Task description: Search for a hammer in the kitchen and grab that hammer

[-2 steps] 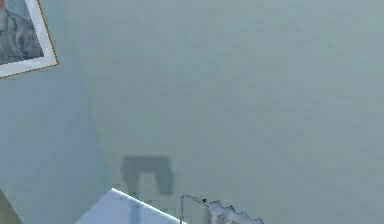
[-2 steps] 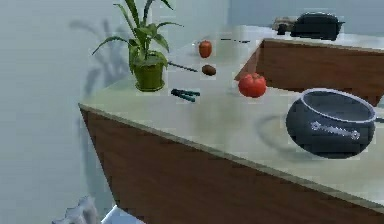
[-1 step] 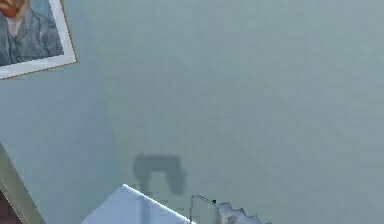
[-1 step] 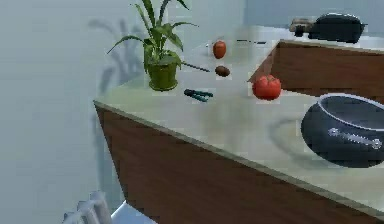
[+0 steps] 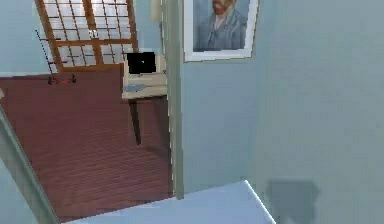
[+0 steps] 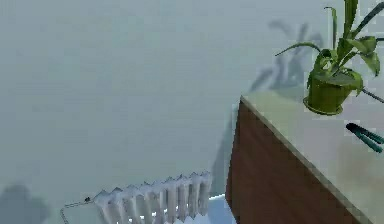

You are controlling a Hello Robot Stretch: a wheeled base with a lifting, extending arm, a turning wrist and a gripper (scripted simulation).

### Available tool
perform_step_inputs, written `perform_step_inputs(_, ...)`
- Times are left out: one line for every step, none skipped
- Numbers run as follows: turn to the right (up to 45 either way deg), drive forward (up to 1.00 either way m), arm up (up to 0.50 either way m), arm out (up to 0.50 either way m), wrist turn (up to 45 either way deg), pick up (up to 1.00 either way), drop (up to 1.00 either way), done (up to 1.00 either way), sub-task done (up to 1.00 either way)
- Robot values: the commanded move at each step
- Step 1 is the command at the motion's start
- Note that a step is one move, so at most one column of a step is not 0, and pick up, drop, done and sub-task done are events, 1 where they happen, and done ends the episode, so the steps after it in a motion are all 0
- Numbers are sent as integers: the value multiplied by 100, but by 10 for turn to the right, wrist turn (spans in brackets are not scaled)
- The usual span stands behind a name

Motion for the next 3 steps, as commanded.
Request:
perform_step_inputs(-450,0,0,0,0,0,0,0,0)
perform_step_inputs(-450,0,0,0,0,0,0,0,0)
perform_step_inputs(-330,0,0,0,0,0,0,0,0)
